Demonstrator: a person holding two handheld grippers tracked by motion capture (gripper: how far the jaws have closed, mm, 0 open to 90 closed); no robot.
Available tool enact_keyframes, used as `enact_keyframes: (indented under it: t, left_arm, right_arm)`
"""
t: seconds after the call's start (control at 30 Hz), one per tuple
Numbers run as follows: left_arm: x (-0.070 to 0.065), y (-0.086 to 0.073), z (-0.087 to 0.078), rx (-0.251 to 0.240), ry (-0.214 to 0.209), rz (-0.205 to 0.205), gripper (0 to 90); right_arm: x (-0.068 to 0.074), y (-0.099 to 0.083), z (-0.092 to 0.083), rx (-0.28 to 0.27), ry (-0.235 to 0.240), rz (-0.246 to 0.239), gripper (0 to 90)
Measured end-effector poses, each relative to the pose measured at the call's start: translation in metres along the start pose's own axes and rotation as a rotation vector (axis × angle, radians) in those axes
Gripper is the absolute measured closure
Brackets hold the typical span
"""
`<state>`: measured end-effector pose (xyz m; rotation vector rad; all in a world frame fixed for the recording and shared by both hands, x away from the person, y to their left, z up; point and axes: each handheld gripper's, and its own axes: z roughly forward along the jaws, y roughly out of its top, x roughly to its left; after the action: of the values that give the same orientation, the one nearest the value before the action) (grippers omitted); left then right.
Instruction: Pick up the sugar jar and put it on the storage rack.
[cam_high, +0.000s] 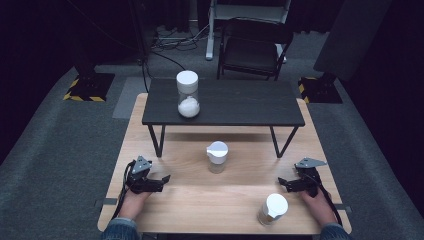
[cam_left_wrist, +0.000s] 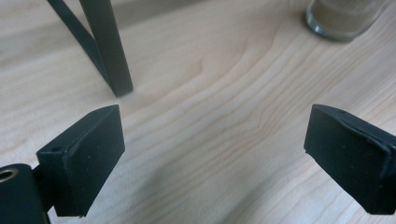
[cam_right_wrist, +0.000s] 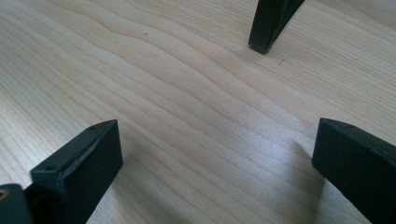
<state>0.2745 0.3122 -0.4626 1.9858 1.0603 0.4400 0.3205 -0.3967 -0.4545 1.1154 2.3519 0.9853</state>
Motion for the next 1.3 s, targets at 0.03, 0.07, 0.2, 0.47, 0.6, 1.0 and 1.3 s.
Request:
enact_keyframes:
  t: [0.03, 0.07, 0.2, 0.47, 0.6, 1.0, 1.3]
  left_arm:
    - [0.0, 0.0, 0.001, 0.01, 0.0, -0.003, 4.9]
    - [0.001, 0.001, 0.001, 0.019, 0.003, -0.001, 4.9]
    - [0.001, 0.001, 0.003, 0.04, 0.006, 0.002, 5.0]
    - [0.0, 0.005, 0.006, 0.078, 0.007, 0.015, 5.4]
    - [-0.001, 0.012, 0.009, 0.119, 0.01, 0.021, 5.5]
    - [-0.008, 0.015, 0.011, 0.144, 0.039, 0.048, 5.5]
    - [-0.008, 0.014, 0.011, 0.144, 0.042, 0.045, 5.5]
  right_arm:
    - [0.0, 0.0, 0.0, 0.0, -0.001, 0.0, 1.4]
    - [0.0, 0.0, 0.0, 0.001, -0.001, 0.0, 1.4]
    - [0.0, 0.001, 0.001, 0.001, -0.002, 0.001, 1.2]
    - [0.0, 0.001, 0.001, 0.001, -0.003, 0.002, 1.1]
    - [0.0, 0.001, 0.001, 0.0, -0.003, 0.001, 1.1]
    - [0.0, 0.001, 0.001, 0.0, -0.003, 0.001, 1.1]
    - [0.0, 0.001, 0.001, 0.001, -0.003, 0.002, 1.1]
